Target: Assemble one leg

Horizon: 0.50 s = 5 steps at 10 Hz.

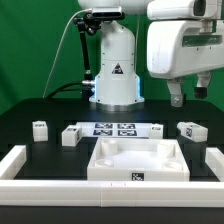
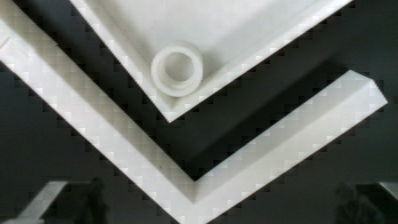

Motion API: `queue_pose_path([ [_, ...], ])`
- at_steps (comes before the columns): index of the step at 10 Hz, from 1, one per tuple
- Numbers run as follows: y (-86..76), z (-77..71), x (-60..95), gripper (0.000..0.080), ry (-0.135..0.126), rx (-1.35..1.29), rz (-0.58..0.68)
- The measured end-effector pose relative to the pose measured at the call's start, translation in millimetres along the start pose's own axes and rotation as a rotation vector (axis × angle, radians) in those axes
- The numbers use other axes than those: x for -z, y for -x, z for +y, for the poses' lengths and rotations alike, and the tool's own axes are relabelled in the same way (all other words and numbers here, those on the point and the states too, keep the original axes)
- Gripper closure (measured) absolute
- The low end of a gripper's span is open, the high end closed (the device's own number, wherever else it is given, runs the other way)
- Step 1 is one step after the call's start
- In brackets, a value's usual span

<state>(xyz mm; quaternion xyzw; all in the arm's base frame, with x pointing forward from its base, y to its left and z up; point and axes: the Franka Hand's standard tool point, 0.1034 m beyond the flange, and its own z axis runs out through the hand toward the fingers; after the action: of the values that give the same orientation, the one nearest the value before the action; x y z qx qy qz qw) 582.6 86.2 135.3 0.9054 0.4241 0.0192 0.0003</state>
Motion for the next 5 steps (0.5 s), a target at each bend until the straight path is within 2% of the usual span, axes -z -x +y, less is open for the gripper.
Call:
queue_pose_path([
  [5, 0.5, -0.1, -0.4, 0.0150, 0.000, 0.000, -0.001],
])
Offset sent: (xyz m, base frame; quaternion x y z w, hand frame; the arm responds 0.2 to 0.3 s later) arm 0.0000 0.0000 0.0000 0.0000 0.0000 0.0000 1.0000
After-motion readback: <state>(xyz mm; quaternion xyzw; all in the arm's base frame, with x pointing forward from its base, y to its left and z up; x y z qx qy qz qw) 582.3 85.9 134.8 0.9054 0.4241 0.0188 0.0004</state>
